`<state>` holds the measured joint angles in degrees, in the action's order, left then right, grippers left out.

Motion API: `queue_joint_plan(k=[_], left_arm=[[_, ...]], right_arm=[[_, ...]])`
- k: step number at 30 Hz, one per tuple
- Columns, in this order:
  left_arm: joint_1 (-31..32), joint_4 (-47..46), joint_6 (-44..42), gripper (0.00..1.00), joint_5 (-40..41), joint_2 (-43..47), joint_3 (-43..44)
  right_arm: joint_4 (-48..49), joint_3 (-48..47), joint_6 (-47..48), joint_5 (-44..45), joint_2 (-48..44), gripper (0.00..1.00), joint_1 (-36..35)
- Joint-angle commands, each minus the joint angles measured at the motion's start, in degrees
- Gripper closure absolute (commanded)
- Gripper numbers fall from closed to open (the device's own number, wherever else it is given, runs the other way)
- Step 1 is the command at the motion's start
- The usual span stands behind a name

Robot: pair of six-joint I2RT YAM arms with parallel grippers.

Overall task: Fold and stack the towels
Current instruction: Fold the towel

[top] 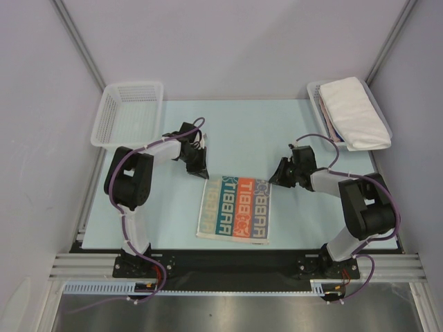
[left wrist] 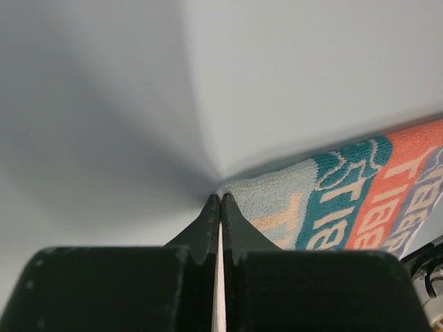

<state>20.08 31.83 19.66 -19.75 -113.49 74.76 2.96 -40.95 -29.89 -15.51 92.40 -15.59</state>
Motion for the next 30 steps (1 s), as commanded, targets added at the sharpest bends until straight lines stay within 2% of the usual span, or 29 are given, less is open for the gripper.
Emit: queue_joint_plan(k=[1, 7, 9, 18, 28, 30], left_arm=[[0.32, -1.95, 0.82, 1.0, 0.76, -2.43, -0.67], [0.4, -3.36, 1.61, 1.0, 0.41, -2.35, -1.02], [0.4, -3.88, 1.78, 1.0, 0.32, -2.26, -0.93], [0.14, -10.12, 4.6, 1.0, 1.46, -2.7, 3.1], [-1.44, -13.38, 5.21, 1.0, 4.19, -6.48, 16.02], [-1.62, -15.66, 5.56, 1.0, 4.54, -6.65, 16.29]], right_arm=[[-3.58, -1.06, 0.36, 0.66, 2.17, 0.78, -0.31], [-1.91, -2.38, -0.26, -0.75, 3.49, 0.97, 0.21], [-1.91, -3.17, -0.43, -0.58, 3.75, 1.0, 0.48], [-2.79, -11.69, -0.35, 1.27, 7.88, 1.0, 2.85], [-4.72, -23.73, 0.62, 3.47, 13.33, 1.0, 5.05], [-4.63, -25.58, 0.62, 3.38, 13.95, 1.0, 5.22]])
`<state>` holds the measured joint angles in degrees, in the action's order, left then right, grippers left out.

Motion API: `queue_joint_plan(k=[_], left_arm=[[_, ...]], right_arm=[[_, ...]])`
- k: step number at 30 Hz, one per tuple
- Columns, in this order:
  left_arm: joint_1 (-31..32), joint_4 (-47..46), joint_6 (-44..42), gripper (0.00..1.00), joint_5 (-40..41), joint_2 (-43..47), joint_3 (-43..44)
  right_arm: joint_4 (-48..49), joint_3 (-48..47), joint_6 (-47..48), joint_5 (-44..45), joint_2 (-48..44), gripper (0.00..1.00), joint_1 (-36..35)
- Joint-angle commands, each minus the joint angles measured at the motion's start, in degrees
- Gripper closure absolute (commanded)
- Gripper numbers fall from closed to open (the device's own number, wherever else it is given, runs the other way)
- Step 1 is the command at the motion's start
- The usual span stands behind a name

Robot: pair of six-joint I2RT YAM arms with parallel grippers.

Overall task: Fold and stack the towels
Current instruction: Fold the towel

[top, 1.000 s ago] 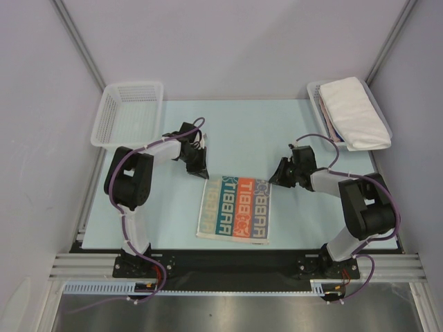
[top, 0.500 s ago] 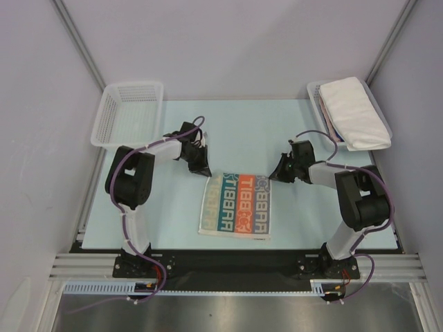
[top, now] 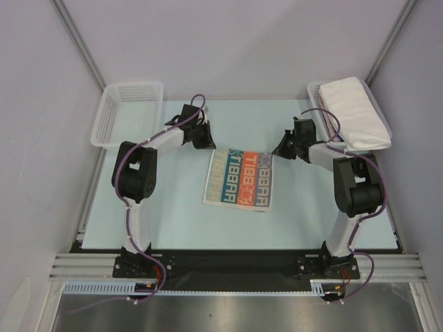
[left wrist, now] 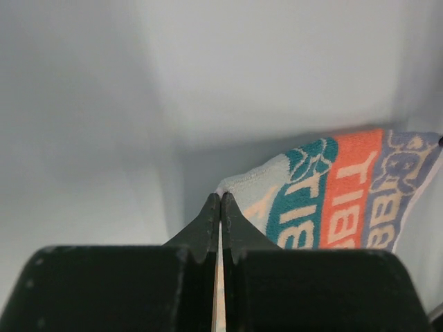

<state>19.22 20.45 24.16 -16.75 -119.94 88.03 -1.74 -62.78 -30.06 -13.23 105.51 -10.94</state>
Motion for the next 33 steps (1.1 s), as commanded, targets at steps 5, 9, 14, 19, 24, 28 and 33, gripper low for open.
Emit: queue_joint_plan(k=[5, 9, 14, 19, 24, 28, 33], left_arm=[[-0.94, -6.56, 1.68, 1.0, 2.86, 1.02, 1.89], [-1.12, -7.88, 1.85, 1.0, 4.18, 3.38, -1.8], [-1.12, -12.53, 3.43, 1.0, 5.77, 9.54, -11.46], [-1.03, -14.55, 6.42, 1.0, 6.12, 14.9, -18.23], [-0.77, -17.54, 8.97, 1.0, 6.65, 18.86, -24.04], [-0.42, -18.95, 9.94, 1.0, 6.82, 21.85, -28.16], [0.64, -19.66, 10.38, 0.99, 8.75, 26.76, -31.25]], right_arm=[[0.24, -4.98, 0.88, 1.46, 0.31, 1.0, 0.57], [0.68, -3.32, 0.53, 1.46, -1.62, 1.0, 0.57], [3.5, 3.19, -0.35, 2.07, -7.07, 1.0, 0.57], [4.81, 8.37, -1.75, 1.98, -12.08, 1.0, 0.48], [5.25, 13.47, -2.19, 2.42, -17.52, 1.0, -0.13], [5.34, 16.37, -2.8, 2.42, -21.13, 1.0, -0.92], [4.64, 18.84, -2.98, 3.21, -25.61, 1.0, -2.07]])
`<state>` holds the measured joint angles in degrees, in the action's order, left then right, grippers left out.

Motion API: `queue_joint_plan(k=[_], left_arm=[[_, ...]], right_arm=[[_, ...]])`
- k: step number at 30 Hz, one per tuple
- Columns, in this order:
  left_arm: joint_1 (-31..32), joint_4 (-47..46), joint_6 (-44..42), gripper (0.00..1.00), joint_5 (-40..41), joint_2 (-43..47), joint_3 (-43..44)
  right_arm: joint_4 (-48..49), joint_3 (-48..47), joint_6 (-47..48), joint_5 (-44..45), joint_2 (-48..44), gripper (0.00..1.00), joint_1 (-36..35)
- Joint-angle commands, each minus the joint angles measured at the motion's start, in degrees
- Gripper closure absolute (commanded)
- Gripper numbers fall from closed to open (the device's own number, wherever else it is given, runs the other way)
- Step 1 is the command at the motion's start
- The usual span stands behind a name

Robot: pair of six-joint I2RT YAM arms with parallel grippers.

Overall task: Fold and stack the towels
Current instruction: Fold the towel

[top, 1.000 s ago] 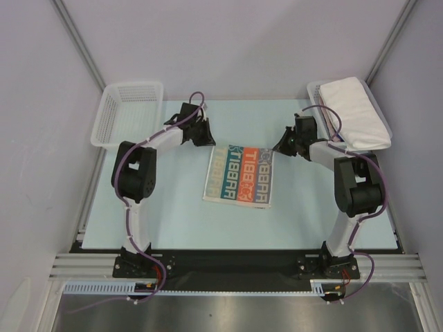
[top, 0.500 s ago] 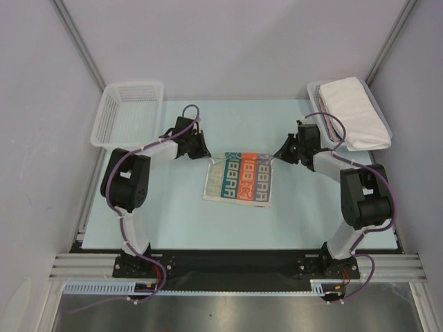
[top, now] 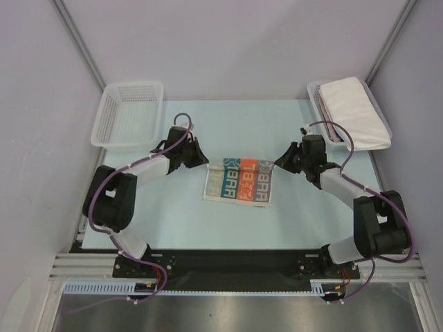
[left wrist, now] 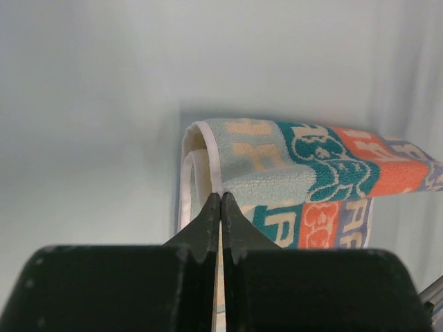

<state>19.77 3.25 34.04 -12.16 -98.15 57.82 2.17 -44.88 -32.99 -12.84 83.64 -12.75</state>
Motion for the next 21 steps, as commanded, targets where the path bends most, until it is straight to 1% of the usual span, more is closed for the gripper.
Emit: queue_joint_plan(k=[1, 4, 7, 9, 10, 11, 12, 13, 14, 17, 18, 19, 21], left_arm=[[0.35, -2.28, 0.41, 0.99, 4.6, 5.51, -1.57], [0.97, -1.58, 0.67, 0.96, 5.48, 7.43, -3.06], [2.02, -2.37, 1.29, 0.89, 6.09, 10.07, -6.13], [2.46, -2.98, 1.99, 0.86, 7.07, 11.39, -7.8], [2.73, -4.55, 2.08, 0.84, 6.89, 12.44, -9.55], [2.9, -4.39, 2.69, 0.8, 7.33, 12.98, -10.27], [3.08, -4.39, 2.96, 0.79, 7.42, 13.59, -10.97], [3.43, -4.82, 3.13, 0.77, 7.42, 14.21, -13.07], [3.61, -5.26, 3.66, 0.7, 7.85, 15.69, -14.04], [3.87, -5.88, 4.63, 0.64, 9.52, 19.38, -17.74], [3.87, -6.06, 4.54, 0.62, 9.18, 19.83, -18.09], [3.87, -5.62, 4.37, 0.61, 9.18, 20.01, -17.49], [3.87, -1.42, 3.75, 0.58, 10.05, 19.06, -15.56]], right_arm=[[0.46, 1.63, -0.14, 2.91, -4.26, 1.0, -0.52], [0.37, 3.56, -0.67, 3.17, -6.54, 1.0, -1.39], [0.2, 5.15, -1.19, 3.44, -8.04, 1.0, -2.36], [0.29, 7.08, -1.55, 3.0, -9.19, 0.99, -3.15], [0.37, 7.79, -1.98, 3.17, -9.63, 0.98, -3.42], [0.37, 8.58, -1.99, 3.0, -10.41, 0.96, -3.68], [0.37, 9.63, -2.16, 2.74, -10.86, 0.9, -4.55], [-0.06, 10.25, -2.42, 3.08, -11.38, 0.87, -5.0], [-0.41, 10.86, -2.43, 3.61, -12.87, 0.81, -5.61], [-1.64, 13.15, -2.78, 3.17, -15.25, 0.68, -6.76], [-2.0, 13.42, -2.95, 3.61, -17.08, 0.68, -6.85], [-4.78, 13.85, -2.95, 4.31, -18.06, 0.67, -7.02], [-6.56, 13.95, -3.04, 5.45, -20.51, 0.65, -6.76]])
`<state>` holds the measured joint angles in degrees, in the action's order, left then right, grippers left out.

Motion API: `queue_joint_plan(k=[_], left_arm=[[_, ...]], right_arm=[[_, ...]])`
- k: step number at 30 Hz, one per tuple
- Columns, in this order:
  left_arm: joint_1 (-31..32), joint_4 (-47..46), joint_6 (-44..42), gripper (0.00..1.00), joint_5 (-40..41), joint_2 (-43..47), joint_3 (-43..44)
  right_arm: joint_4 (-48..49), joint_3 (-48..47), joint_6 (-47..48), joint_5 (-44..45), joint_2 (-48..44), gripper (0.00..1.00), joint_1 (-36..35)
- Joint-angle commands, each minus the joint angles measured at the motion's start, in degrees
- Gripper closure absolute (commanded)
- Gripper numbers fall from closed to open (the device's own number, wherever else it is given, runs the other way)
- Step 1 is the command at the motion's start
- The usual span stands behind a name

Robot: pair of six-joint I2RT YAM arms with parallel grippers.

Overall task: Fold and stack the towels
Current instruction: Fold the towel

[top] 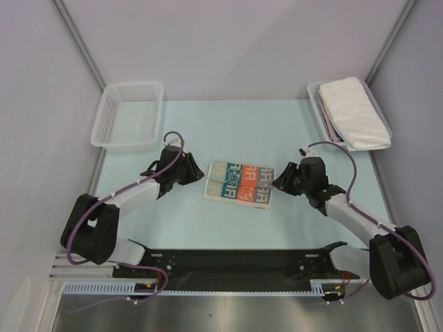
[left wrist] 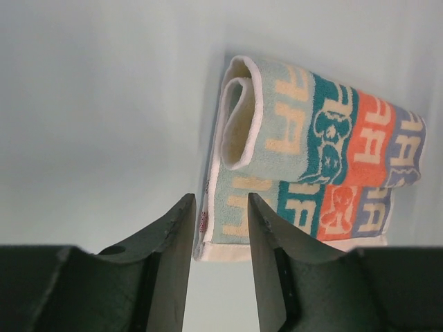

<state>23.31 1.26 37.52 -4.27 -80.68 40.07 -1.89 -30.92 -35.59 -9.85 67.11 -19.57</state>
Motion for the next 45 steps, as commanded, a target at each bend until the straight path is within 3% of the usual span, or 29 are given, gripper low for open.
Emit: queue_joint_plan(k=[1, 15, 32, 37, 43, 45], left_arm=[[0.33, 3.29, 0.36, 0.57, 2.16, 1.24, 4.2], [0.6, 12.89, -0.52, 0.53, 0.58, -14.41, 17.58], [1.74, 8.94, -0.78, 0.48, -2.23, -14.41, 15.21], [2.18, 9.91, -0.78, 0.51, -1.53, -16.43, 14.95], [2.26, 9.9, -0.6, 0.56, -1.7, -17.93, 14.15], [2.35, 9.91, -0.87, 0.58, -1.53, -18.63, 14.15]], right_arm=[[-4.42, -0.46, -0.53, 3.94, -4.27, 0.64, 0.41], [-4.61, -8.1, -1.67, 4.57, 9.61, 0.63, 1.38], [-1.19, -7.84, -3.43, 4.31, 13.12, 0.57, 0.68], [-0.31, -7.49, -3.69, 4.57, 14.71, 0.57, -0.03], [0.83, -5.48, -4.31, 4.57, 15.33, 0.63, -0.2], [1.1, -5.03, -4.66, 4.57, 15.16, 0.73, -0.2]])
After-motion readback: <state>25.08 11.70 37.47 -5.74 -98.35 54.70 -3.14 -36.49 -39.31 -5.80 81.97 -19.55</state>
